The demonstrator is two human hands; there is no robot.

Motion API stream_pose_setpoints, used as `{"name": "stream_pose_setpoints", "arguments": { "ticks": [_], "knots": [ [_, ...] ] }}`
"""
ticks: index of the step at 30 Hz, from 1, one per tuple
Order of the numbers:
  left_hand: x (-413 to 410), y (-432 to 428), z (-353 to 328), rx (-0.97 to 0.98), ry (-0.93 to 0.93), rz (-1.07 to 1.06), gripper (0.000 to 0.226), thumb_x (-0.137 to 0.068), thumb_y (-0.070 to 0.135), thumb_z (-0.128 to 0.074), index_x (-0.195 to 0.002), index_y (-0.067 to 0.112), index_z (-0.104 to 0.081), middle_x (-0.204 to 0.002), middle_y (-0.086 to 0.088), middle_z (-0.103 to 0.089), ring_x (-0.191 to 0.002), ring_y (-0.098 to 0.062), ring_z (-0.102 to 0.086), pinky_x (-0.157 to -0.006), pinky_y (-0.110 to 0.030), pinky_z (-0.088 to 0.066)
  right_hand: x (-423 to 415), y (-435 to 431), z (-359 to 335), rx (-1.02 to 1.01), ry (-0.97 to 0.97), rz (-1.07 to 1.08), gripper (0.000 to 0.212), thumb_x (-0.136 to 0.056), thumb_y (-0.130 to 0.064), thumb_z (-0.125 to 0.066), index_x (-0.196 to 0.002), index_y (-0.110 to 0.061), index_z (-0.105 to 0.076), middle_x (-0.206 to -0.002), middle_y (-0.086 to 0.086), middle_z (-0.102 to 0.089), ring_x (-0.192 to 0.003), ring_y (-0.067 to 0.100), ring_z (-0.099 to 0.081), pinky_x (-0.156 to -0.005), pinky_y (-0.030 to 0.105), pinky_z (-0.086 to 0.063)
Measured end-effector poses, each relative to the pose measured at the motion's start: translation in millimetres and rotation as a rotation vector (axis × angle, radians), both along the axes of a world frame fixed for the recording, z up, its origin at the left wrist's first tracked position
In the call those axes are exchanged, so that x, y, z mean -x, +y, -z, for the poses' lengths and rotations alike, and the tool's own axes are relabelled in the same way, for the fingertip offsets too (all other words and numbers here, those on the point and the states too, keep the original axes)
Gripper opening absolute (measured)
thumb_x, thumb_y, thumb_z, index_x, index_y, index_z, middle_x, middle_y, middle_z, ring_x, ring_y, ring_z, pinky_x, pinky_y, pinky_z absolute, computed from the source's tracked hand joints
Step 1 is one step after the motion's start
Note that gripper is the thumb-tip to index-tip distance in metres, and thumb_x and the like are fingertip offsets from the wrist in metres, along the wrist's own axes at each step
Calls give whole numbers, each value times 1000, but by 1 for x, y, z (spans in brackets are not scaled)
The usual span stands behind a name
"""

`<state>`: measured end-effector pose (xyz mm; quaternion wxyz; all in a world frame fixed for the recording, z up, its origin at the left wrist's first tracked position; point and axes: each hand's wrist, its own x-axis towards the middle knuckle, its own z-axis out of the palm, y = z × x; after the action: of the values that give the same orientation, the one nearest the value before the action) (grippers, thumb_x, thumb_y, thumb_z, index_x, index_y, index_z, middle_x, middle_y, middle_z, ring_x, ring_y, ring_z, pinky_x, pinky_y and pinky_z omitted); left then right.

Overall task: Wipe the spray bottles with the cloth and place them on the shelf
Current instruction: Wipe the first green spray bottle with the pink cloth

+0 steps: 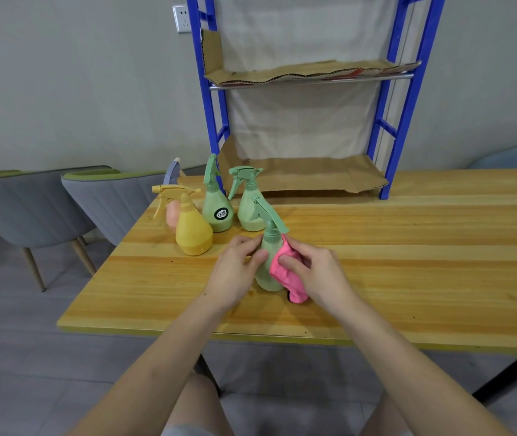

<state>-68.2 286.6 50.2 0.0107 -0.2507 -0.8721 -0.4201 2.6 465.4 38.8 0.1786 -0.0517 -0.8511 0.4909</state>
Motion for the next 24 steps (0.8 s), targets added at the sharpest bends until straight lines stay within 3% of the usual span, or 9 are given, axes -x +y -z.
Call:
{"name": "stream_pose_setpoints", "arguments": {
  "ticks": [3,6,8,10,12,15,17,20,24],
  "knots": [
    [1,0,2,-31,-9,-10,45,-107,29,-56,-152,22,-54,-134,3,-59,-125,-13,-57,-109,-33,-46,-5,8,13,-52,-82,-3,58,-95,-34,-77,-149,-27,-56,-115,-1,-78,-103,17,-74,-94,39,-61],
    [-2,-2,2,-171,-128,-15,41,-105,30,-60,-145,32,-53,-131,13,-63,-122,-9,-63,-105,-39,-55,-7,9,20,-41,-96,-15,60,-95,-33,-76,-151,-27,-55,-113,-5,-76,-98,5,-71,-90,25,-60],
    [-4,-1,2,-219,-166,-4,36,-102,33,-65,-135,36,-53,-129,20,-63,-123,-8,-63,-106,-42,-55,-6,5,13,-36,-65,-15,59,-95,-32,-76,-149,-35,-54,-99,-10,-74,-84,0,-64,-75,12,-53],
    [-4,1,3,-225,-167,20,37,-101,32,-66,-135,37,-54,-131,20,-64,-125,-6,-62,-110,-42,-53,-2,0,5,-44,-18,-17,57,-96,-33,-75,-148,-43,-52,-89,-10,-72,-77,7,-62,-67,15,-50],
    [-4,3,3,-212,-145,37,38,-103,29,-64,-139,34,-55,-134,19,-64,-128,-2,-59,-113,-37,-49,2,-3,-2,-27,29,-20,55,-98,-32,-73,-149,-43,-53,-97,-9,-77,-85,15,-71,-72,26,-60],
    [-6,3,1,-144,-69,-3,43,-104,29,-62,-146,27,-54,-135,9,-58,-125,-4,-53,-106,-20,-42,1,-3,-3,-31,30,-24,53,-99,-29,-72,-148,-38,-55,-96,-8,-78,-78,14,-73,-65,27,-61],
    [-6,1,1,-131,-56,-24,45,-104,29,-61,-148,24,-53,-130,5,-55,-119,-6,-52,-97,-10,-40,0,2,3,-71,3,-13,52,-97,-30,-74,-147,-33,-57,-105,-8,-78,-90,14,-74,-78,30,-63],
    [0,-1,1,-117,-50,-13,44,-104,29,-60,-147,20,-57,-131,5,-58,-123,-11,-56,-107,-27,-47,-2,10,10,-141,-69,-18,53,-96,-33,-75,-147,-26,-59,-114,-3,-79,-104,16,-73,-91,29,-60],
    [2,-4,0,-185,-112,20,41,-105,27,-61,-146,22,-57,-133,8,-67,-124,-7,-61,-112,-38,-50,-2,8,8,-158,-59,-15,55,-96,-33,-75,-148,-29,-58,-109,-1,-78,-97,15,-71,-88,27,-57]
  ]
}}
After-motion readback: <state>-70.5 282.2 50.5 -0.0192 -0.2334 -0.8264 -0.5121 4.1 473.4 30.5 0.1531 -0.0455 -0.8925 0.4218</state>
